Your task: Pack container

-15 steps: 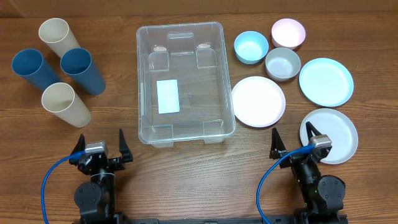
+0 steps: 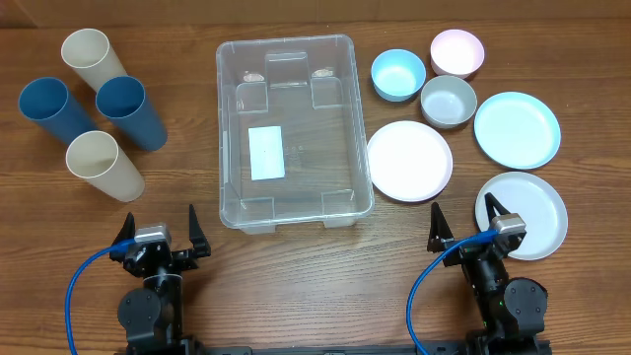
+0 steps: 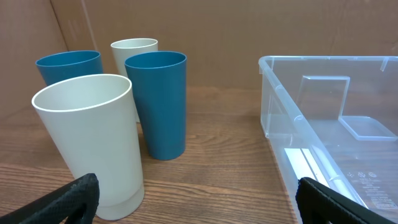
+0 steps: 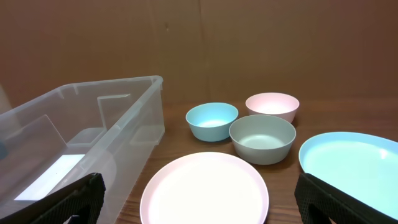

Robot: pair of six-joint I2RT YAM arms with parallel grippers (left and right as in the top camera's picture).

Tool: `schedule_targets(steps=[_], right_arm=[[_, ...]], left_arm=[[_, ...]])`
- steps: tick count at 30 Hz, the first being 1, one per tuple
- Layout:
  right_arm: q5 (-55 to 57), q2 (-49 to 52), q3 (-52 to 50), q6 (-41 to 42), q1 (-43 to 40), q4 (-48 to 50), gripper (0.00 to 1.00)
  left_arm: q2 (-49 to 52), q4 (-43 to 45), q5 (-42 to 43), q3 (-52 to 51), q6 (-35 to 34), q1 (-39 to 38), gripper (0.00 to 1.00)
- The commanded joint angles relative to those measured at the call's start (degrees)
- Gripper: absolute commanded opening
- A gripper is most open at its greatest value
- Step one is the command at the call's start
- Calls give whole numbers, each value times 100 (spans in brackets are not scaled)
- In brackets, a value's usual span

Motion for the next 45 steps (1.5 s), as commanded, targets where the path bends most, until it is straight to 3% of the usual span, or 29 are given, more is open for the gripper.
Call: schedule_targets(steps=[1, 16, 20, 22, 24, 27, 29, 30, 33, 35, 37, 39, 45], right_arm=[[39, -68, -57, 35, -37, 39, 100], [50, -68, -57, 20, -37, 83, 100], [385, -66, 13, 944, -39, 17, 100], [310, 144, 706, 970, -39, -603, 100], [455, 1486, 2586, 966, -39, -1897, 100], [101, 4981, 6264, 962, -39, -4577, 100], [-72, 6846, 7694, 968, -37, -5458, 100], [-586, 7705, 7866, 914, -37, -5486, 100], [-656, 8981, 7864, 907, -37, -5504, 100], [-529, 9648, 7864, 1596, -61, -5394, 100], [-87, 10150, 7864, 2511, -61, -5327, 91], [522, 10338, 7650, 3654, -61, -5305, 84], [634, 10345, 6870, 3816, -66, -4725, 70]], left_arm=[[-46, -9, -31, -22, 79, 39, 100], [-46, -9, -31, -22, 79, 39, 100], [-46, -9, -31, -22, 79, 39, 100], [-46, -9, -31, -22, 79, 39, 100], [-46, -9, -31, -22, 79, 39, 100], [-46, -9, -31, -22, 79, 39, 100], [-46, -9, -31, -22, 79, 39, 100], [-46, -9, -31, -22, 79, 39, 100], [-46, -9, -31, -22, 79, 39, 100], [-46, -9, -31, -22, 79, 39, 100], [-46, -9, -31, -22, 79, 39, 100], [-46, -9, -31, -22, 79, 39, 100], [-46, -9, -31, -22, 79, 39, 100]])
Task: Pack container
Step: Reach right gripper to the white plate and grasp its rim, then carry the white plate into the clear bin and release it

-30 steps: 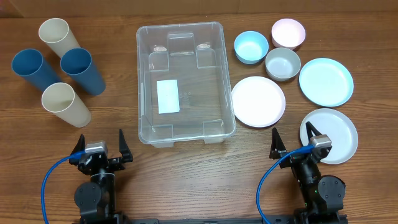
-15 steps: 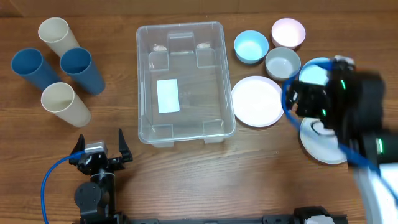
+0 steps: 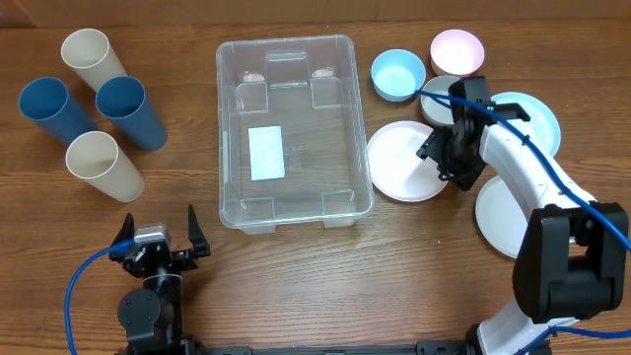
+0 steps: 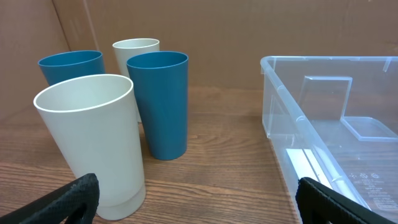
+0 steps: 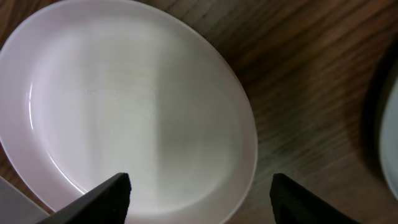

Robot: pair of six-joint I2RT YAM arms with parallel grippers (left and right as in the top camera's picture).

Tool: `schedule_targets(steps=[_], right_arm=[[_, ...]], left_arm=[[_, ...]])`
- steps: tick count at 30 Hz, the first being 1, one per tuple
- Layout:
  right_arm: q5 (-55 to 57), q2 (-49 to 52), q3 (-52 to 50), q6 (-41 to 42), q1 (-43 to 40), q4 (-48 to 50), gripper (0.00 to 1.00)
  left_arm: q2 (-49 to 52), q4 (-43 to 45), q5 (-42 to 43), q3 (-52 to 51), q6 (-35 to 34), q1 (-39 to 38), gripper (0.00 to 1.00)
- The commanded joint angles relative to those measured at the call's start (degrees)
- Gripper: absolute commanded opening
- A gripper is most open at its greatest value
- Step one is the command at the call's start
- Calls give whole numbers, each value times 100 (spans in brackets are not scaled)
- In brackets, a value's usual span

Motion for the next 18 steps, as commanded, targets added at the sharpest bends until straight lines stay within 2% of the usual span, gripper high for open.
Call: schedule_targets(steps=[1, 6, 10, 12, 14, 18], right_arm=[[136, 2, -470, 151, -33, 278, 68], [136, 2, -752, 149, -33, 566, 57], [133, 2, -1051, 151, -33, 844, 31], [133, 2, -1099, 151, -33, 892, 21], [133, 2, -1099, 151, -33, 901, 4], [136, -11, -1064, 146, -33, 852, 4]], left_arm=[[-42, -13, 4, -17, 76, 39, 100], [-42, -13, 4, -17, 76, 39, 100], [-42, -13, 4, -17, 76, 39, 100], [-42, -13, 4, -17, 76, 39, 100], [-42, -13, 4, -17, 76, 39, 100], [-42, -13, 4, -17, 76, 39, 100]])
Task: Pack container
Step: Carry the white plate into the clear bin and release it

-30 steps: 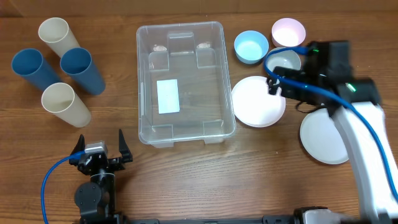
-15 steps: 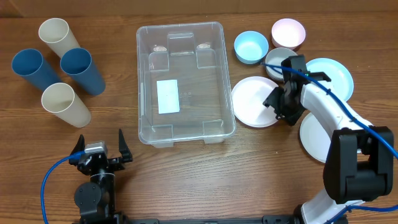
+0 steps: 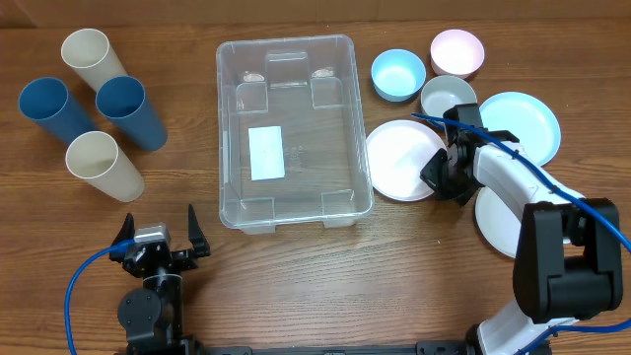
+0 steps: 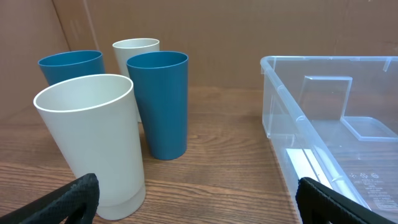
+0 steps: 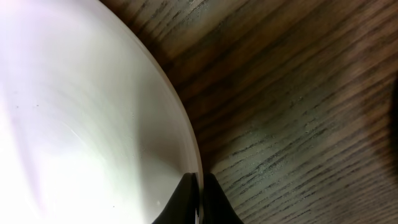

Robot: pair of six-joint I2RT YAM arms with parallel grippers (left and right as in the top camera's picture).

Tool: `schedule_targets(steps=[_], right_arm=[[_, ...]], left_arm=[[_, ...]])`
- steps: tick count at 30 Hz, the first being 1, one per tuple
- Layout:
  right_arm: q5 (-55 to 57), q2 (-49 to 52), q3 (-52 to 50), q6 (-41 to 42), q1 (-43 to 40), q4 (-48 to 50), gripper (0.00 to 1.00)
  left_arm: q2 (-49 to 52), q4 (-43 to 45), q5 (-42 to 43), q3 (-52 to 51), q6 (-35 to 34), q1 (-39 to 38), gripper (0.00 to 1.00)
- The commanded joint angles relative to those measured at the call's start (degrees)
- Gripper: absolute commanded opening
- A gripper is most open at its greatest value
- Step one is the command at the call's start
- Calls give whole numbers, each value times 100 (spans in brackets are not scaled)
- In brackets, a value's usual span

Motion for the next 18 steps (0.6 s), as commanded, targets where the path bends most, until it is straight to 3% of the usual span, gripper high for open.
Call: schedule_targets(steps=[1, 7, 18], right_arm=[[63, -57, 72, -50, -33, -153, 4], [374, -997, 940, -282, -245, -1029, 4], [350, -2441, 2122, -1279, -402, -1753, 4]], left_arm=[[-42, -11, 4, -17, 79, 39, 100], [-42, -9, 4, -17, 79, 39, 100], [-42, -11, 4, -17, 79, 39, 100]])
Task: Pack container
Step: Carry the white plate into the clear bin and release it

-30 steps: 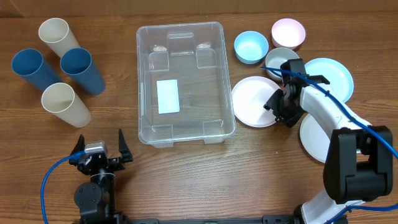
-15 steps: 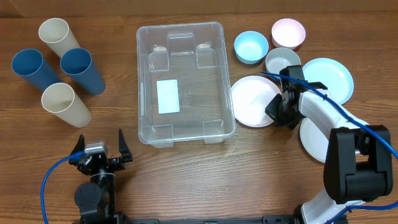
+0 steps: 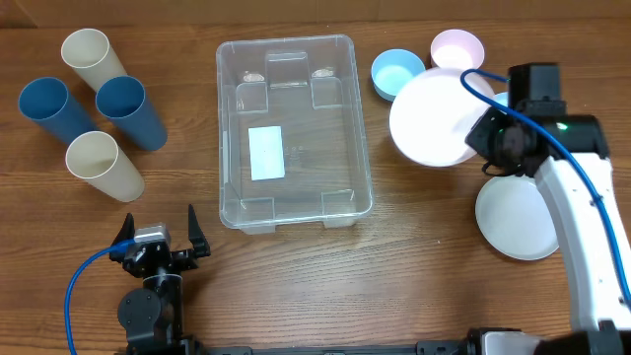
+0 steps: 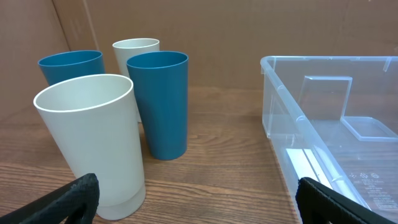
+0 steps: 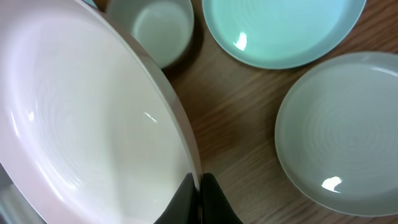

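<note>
The clear plastic container (image 3: pixel 294 128) stands mid-table with only a white label on its floor. My right gripper (image 3: pixel 480 133) is shut on the rim of a pale pink plate (image 3: pixel 431 116), held in the air to the right of the container and over the grey bowl (image 5: pixel 163 28). In the right wrist view the fingers (image 5: pixel 200 198) pinch the plate's edge (image 5: pixel 93 124). My left gripper (image 3: pixel 158 235) rests open near the table's front edge, nothing between its fingers (image 4: pixel 62 202).
Two blue cups (image 3: pixel 130 110) and two cream cups (image 3: pixel 103 163) stand left of the container. A light blue bowl (image 3: pixel 394 73), pink bowl (image 3: pixel 455 46), teal plate (image 5: pixel 280 28) and grey-white plate (image 3: pixel 518 217) lie to the right.
My right gripper, shut on the pink plate's rim on the table, now holds the plate lifted off the table and farther back, over the grey bowl. The left arm has not moved.
Both grippers rested open at the front edge. Then my right gripper was open above the pink plate's right edge. Then it was shut on that rim with the plate still flat. Now the plate hangs lifted beside the container.
</note>
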Robot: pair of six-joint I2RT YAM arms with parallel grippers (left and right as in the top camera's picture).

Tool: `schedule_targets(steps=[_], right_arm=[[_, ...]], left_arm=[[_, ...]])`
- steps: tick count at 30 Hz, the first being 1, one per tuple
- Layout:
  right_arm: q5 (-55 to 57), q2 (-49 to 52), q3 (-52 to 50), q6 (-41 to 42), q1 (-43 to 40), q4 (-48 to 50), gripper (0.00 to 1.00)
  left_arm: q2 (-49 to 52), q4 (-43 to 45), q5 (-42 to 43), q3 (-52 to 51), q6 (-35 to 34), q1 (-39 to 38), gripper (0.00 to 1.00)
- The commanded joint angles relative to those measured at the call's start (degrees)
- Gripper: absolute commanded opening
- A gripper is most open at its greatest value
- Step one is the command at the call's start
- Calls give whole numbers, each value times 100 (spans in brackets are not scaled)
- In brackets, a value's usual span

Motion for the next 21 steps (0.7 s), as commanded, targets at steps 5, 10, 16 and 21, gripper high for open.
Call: schedule_targets(steps=[5, 10, 16, 21], right_arm=[[-457, -688, 767, -481, 785, 356, 4], [-304, -120, 761, -306, 2240, 1222, 4], [-367, 1416, 761, -146, 2883, 1325, 4], [-481, 1982, 664, -146, 3335, 1311, 4]], left_arm=[[-42, -13, 4, -17, 79, 39, 100], [-42, -13, 4, -17, 79, 39, 100], [-42, -13, 4, -17, 79, 39, 100], [-42, -13, 4, -17, 79, 39, 100]])
